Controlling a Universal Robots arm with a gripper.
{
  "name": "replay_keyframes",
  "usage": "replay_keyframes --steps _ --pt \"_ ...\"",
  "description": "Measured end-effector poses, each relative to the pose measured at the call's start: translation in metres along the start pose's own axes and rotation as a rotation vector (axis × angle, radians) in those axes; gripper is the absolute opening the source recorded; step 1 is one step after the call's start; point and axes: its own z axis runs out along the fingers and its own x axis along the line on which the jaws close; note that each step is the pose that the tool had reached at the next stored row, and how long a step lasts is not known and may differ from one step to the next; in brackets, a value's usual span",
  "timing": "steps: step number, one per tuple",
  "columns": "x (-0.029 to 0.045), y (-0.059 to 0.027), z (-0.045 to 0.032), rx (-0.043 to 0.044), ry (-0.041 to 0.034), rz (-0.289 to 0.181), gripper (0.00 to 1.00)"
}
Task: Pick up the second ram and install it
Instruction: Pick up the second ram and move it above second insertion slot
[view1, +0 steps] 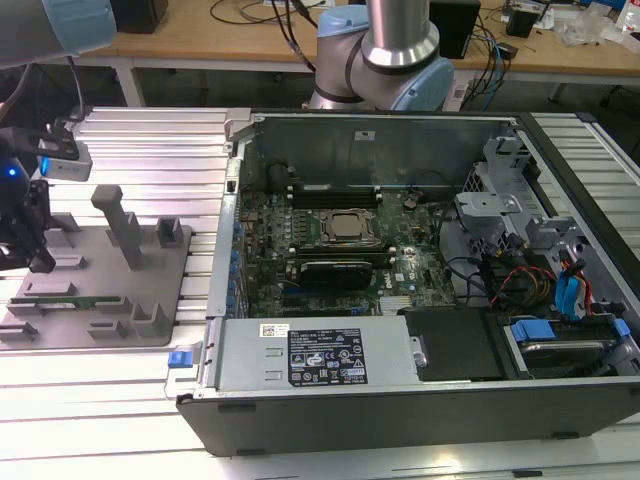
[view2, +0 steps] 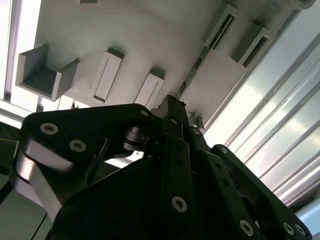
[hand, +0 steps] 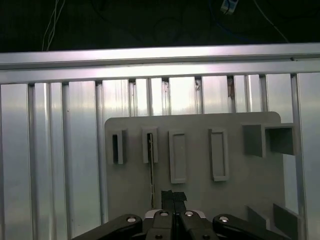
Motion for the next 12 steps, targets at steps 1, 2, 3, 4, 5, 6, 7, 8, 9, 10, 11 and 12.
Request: replay_keyframes --steps 1,2,3,4,5,6,7,8,9,10,11,12 --pt "0.0019 0.0001 0.0022 0.0000 0.0000 0.000 0.08" --pt "0.0037 0.0002 0.0039 0.0000 0.0001 -0.001 0.08" --pt "0.0051 0.0001 0.0051 0.0000 0.0001 -0.001 0.08" --pt "0.0071 0.0000 0.0067 -0.0001 0.0000 -0.002 0.08" --pt "0.0095 -0.0003 0.0095 0.0000 0.0000 -0.003 0.08" --pt "0.0100 -0.0003 0.0108 0.0000 0.0000 -0.003 0.08" --pt "0.0102 -0.0003 0.0120 -0.0001 0.0001 -0.003 0.08" --pt "0.0105 -0.0004 0.0142 -0.0001 0.0001 -0.003 0.08" --pt "0.0106 -0.0005 0.0161 -0.0001 0.0002 -0.004 0.08" --pt "0.0109 -0.0005 0.0176 -0.0002 0.0002 -0.004 0.08" --pt "0.0117 -0.0006 0.0185 -0.0002 0.0002 -0.004 0.08" --pt "0.0133 -0.0006 0.0199 0.0000 0.0001 -0.005 0.08"
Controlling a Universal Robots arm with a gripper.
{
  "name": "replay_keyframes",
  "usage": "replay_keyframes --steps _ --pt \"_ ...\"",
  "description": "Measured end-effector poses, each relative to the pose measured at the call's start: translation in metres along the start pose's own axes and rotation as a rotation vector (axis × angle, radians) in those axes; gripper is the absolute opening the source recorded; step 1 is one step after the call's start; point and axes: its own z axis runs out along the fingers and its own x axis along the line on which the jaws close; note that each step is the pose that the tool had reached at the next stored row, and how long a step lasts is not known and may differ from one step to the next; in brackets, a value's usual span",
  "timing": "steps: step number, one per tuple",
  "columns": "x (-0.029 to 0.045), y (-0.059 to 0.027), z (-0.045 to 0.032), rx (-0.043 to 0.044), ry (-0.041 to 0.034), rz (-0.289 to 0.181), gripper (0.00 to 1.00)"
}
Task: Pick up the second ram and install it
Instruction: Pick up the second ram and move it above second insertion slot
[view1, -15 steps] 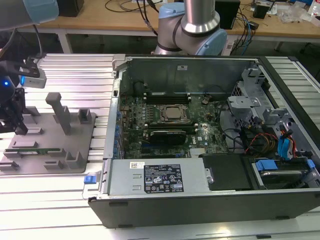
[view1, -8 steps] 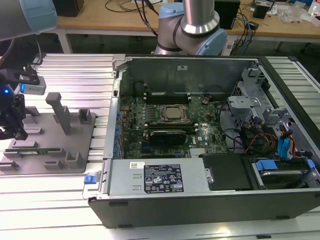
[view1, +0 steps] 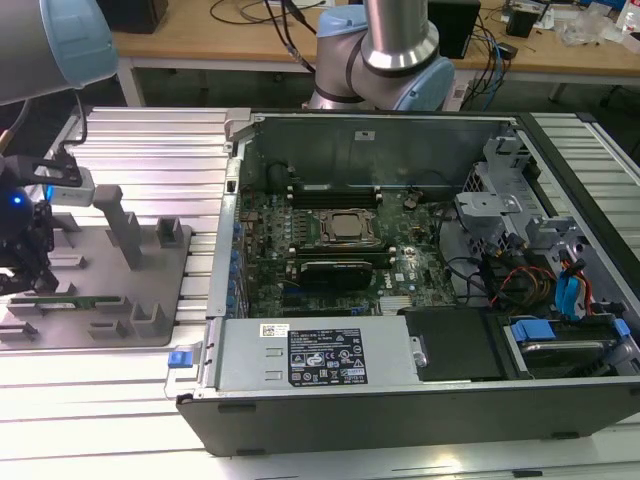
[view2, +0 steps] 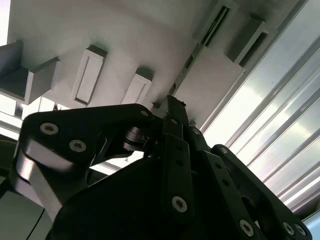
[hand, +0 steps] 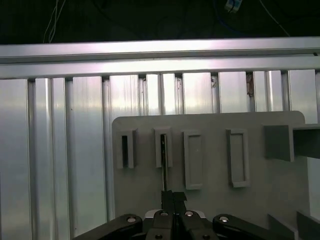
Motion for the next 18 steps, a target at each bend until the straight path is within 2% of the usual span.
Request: replay_keyframes --steps 3,5,6,8,11,12,15,16,18 --pt "0.0001 0.0001 0.0001 -0.0002 0.0001 0.000 0.08" --pt "0.0001 0.0001 0.0001 -0.0002 0.0001 0.000 0.21" --pt "0.0001 0.0001 0.0001 -0.0001 0.0000 0.000 0.34" --pt "0.0002 0.0002 0.0010 -0.0003 0.0006 -0.008 0.34" --pt "0.0002 0.0000 0.0054 -0.0011 0.0030 -0.054 0.34" --pt "0.0003 -0.0001 0.0093 -0.0012 0.0039 -0.064 0.34" --pt "0.0004 -0.0002 0.0185 -0.0017 0.0080 -0.068 0.34" --pt "0.0002 -0.0002 0.0207 -0.0026 0.0124 -0.069 0.34" --pt "-0.0004 -0.0002 0.0231 -0.0030 0.0132 -0.072 0.34"
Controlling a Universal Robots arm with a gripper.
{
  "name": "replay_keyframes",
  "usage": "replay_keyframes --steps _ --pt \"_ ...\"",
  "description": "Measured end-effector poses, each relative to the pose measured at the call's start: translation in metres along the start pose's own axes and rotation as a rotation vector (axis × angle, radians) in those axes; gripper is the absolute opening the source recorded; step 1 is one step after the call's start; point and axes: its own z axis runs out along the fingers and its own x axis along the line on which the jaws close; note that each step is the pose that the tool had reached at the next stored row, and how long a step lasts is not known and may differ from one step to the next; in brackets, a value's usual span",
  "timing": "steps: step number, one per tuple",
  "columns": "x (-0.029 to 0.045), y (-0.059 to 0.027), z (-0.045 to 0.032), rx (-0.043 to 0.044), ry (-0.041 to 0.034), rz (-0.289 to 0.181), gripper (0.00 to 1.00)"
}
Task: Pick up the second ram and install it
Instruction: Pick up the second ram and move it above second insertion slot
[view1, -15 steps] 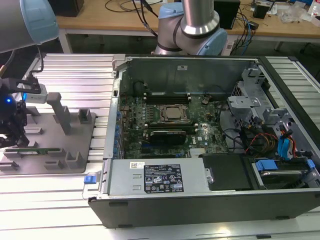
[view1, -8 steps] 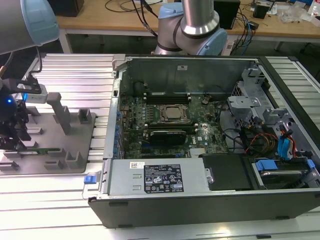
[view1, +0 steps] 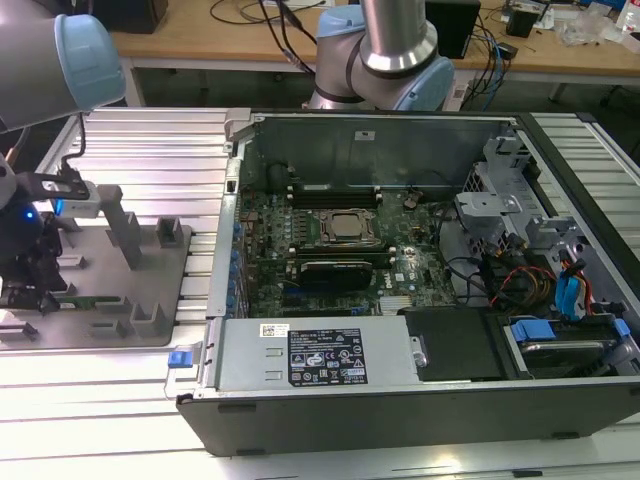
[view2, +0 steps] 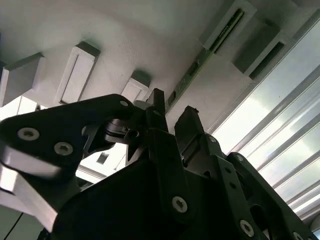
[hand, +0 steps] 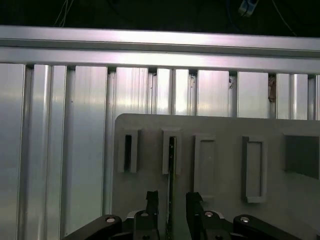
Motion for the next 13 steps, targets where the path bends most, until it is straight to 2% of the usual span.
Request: replay_keyframes --steps 2,6,12,13 --pt "-0.0028 -0.0002 0.0008 0.0001 0.0006 0.000 0.34" --pt "-0.0028 -0.0002 0.0011 -0.0003 0.0035 0.000 0.34" --pt "-0.0029 -0.0002 0.0014 -0.0002 0.0034 0.000 0.33" --pt "-0.0029 -0.0002 0.0014 -0.0002 0.0035 0.000 0.25"
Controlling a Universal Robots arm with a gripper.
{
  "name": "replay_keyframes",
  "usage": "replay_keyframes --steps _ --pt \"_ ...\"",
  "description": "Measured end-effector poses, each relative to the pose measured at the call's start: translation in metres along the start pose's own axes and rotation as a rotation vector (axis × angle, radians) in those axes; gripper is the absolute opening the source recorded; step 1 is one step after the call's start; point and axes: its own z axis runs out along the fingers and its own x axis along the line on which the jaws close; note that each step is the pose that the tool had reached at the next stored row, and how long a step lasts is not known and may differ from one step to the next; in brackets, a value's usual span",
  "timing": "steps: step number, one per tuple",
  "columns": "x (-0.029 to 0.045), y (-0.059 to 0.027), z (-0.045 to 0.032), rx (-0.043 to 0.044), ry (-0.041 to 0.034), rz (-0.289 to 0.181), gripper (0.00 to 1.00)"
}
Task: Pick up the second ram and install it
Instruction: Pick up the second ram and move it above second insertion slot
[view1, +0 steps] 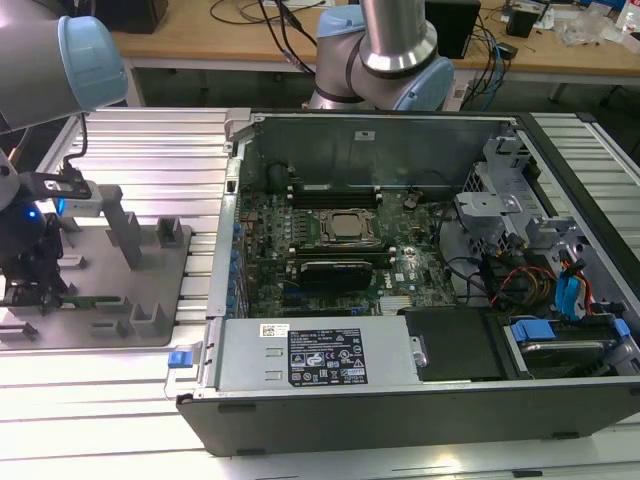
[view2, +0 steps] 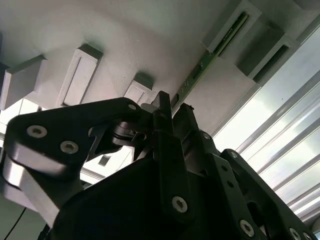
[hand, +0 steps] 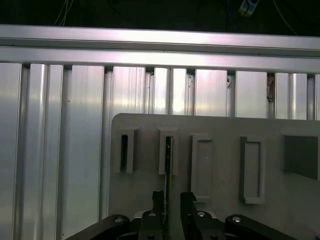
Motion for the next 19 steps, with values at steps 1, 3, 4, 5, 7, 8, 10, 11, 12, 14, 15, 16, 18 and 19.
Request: replay_keyframes --steps 1,3,4,5,7,8,10,11,12,14,15,16,18,19 --pt "0.0000 0.0000 0.0000 0.0000 -0.0001 0.000 0.25" --pt "0.0000 -0.0001 -0.0002 0.0002 0.0011 0.000 0.25" --pt "0.0000 -0.0001 -0.0005 0.0002 0.0017 0.000 0.25" --pt "0.0000 0.0000 -0.0007 0.0003 0.0023 0.000 0.25" --pt "0.0000 0.0001 -0.0010 -0.0002 0.0054 0.000 0.25" --pt "0.0000 0.0000 -0.0009 -0.0002 0.0055 0.000 0.25" --pt "0.0000 0.0000 -0.0009 -0.0002 0.0059 0.000 0.16" --pt "0.0000 0.0000 -0.0009 -0.0002 0.0061 0.000 0.16" --pt "0.0003 0.0001 -0.0009 -0.0001 0.0055 0.000 0.16" --pt "0.0010 0.0001 -0.0010 -0.0001 0.0034 0.000 0.16" --pt "0.0011 0.0001 -0.0009 -0.0001 0.0031 0.000 0.16" --pt "0.0011 0.0000 -0.0009 0.0000 0.0029 -0.001 0.16" --pt "0.0012 0.0000 -0.0009 -0.0002 0.0038 -0.023 0.16" --pt "0.0011 -0.0001 -0.0009 -0.0001 0.0038 -0.023 0.16"
